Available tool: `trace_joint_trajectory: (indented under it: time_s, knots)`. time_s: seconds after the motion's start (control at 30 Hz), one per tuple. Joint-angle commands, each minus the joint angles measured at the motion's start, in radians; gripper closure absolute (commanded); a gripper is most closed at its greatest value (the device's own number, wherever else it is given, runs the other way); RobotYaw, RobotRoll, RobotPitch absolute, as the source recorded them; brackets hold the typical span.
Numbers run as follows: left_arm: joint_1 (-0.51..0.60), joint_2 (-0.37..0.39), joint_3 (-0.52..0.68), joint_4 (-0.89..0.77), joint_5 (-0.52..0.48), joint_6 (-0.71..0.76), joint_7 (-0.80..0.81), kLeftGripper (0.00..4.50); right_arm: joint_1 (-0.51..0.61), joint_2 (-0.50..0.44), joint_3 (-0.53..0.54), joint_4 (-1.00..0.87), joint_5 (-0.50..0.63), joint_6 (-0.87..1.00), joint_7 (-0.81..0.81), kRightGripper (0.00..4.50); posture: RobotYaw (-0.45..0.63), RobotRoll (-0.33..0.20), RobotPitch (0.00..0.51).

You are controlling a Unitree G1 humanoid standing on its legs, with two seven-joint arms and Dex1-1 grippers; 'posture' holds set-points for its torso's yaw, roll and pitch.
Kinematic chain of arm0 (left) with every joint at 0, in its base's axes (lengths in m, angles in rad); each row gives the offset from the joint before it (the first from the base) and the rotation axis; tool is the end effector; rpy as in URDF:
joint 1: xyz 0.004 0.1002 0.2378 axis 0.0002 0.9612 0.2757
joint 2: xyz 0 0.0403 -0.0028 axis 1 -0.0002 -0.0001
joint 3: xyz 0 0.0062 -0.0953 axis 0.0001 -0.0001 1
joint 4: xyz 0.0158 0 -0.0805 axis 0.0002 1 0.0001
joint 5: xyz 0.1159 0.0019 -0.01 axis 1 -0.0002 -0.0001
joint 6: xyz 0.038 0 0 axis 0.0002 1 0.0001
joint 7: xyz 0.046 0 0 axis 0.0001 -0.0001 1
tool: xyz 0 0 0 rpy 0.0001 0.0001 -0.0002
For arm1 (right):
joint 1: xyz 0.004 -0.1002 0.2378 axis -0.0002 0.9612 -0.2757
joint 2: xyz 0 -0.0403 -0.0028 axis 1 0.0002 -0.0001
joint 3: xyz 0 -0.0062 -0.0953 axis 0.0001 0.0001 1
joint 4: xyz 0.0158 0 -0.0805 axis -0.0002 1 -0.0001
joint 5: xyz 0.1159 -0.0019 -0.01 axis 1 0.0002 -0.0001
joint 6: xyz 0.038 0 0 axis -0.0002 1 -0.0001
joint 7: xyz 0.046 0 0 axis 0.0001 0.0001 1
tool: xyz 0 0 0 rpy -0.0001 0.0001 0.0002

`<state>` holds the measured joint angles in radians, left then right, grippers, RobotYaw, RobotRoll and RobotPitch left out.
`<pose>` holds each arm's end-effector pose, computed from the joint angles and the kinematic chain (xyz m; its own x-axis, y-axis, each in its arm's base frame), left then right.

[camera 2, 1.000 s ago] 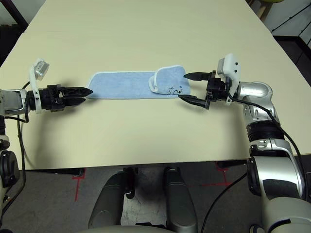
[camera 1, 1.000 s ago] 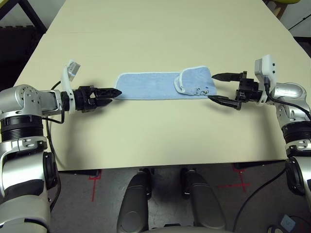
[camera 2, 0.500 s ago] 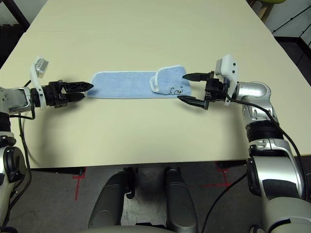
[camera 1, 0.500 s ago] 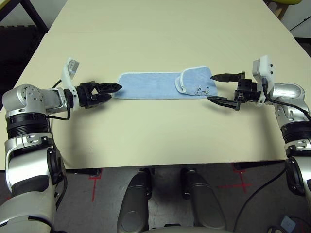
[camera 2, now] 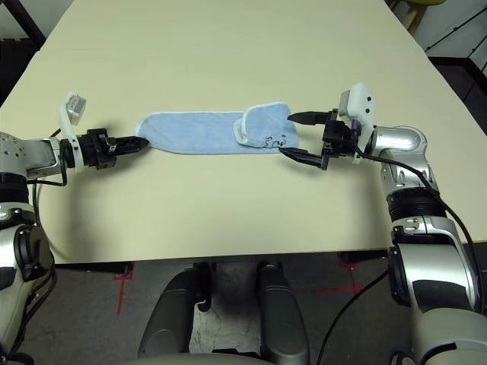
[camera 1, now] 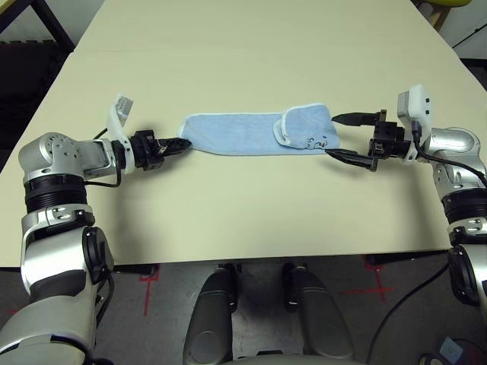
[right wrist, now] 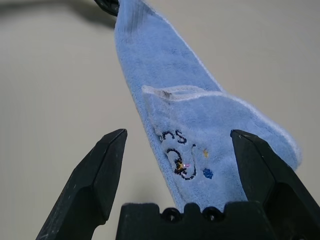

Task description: Fold the towel and set it aside.

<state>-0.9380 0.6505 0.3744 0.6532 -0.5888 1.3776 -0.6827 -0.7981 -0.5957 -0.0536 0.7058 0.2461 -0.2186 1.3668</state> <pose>0.3110 0.2921 0.2091 0.6758 -0.6625 -0.3231 0.2603 0.6246 -0.7363 0.3333 -0.2701 0.1944 0.4136 0.9022 -0.1224 -0.8445 0.3299 -0.4218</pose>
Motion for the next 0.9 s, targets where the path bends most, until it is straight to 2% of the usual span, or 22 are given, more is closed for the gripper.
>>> trace_joint_trajectory:
  time_s: [0.03,0.1,0.23,0.37,0.57,0.9]
  knots:
    - [-0.01,0.022,0.005,0.024,-0.005,0.007,-0.007,4.46,0.005,-0.016,0.006,-0.002,-0.009,-0.013,0.003,0.0,0.0,0.0,0.217]
    - [-0.01,0.029,0.002,0.018,-0.014,0.016,-0.021,4.46,0.003,-0.015,0.006,0.0,-0.011,-0.015,0.002,0.0,0.0,0.0,0.217]
    - [-0.006,0.04,-0.001,-0.001,-0.034,0.044,-0.046,3.61,0.0,-0.015,0.006,0.005,-0.014,-0.017,0.0,0.0,0.0,0.0,0.216]
    - [0.009,0.046,0.017,-0.035,-0.074,0.095,-0.071,2.31,-0.001,-0.016,0.008,0.008,-0.017,-0.021,-0.004,0.0,0.0,0.0,0.217]
    - [-0.006,0.016,0.063,-0.011,-0.073,0.094,-0.025,0.06,0.0,-0.018,0.008,0.009,-0.022,-0.023,-0.005,0.0,0.0,0.0,0.221]
    - [0.001,0.015,0.055,0.05,-0.041,0.055,0.032,0.02,0.007,-0.023,0.004,-0.004,-0.026,-0.019,-0.004,0.0,-0.01,0.0,0.223]
